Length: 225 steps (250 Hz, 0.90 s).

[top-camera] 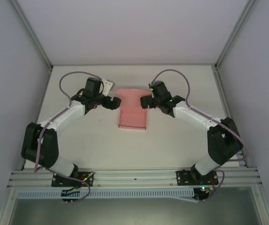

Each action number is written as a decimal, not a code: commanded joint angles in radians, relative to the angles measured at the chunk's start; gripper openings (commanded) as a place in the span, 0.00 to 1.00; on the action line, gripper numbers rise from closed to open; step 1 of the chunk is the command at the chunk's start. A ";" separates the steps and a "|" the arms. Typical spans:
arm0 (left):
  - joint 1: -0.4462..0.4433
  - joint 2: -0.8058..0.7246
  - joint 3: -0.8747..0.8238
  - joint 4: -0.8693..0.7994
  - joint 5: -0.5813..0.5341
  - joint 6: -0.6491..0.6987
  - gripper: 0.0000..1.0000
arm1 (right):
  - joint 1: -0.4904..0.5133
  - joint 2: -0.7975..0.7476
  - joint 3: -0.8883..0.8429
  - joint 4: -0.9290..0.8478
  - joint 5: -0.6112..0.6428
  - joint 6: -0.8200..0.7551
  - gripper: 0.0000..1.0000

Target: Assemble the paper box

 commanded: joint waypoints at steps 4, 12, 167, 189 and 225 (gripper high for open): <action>0.004 0.075 0.083 -0.048 0.117 0.194 0.87 | -0.051 0.055 0.055 0.009 -0.244 -0.243 0.89; 0.004 0.094 0.101 -0.058 0.119 0.203 0.84 | -0.061 0.068 0.072 -0.003 -0.261 -0.256 0.86; -0.004 0.108 0.137 -0.080 0.152 0.134 0.00 | -0.100 0.076 0.109 -0.089 -0.331 -0.241 0.01; -0.025 0.078 0.128 -0.059 0.084 0.062 0.00 | -0.095 0.053 0.098 -0.061 -0.296 -0.198 0.00; -0.091 0.049 0.140 -0.030 -0.155 -0.163 0.00 | -0.045 0.012 0.077 0.025 -0.113 -0.073 0.00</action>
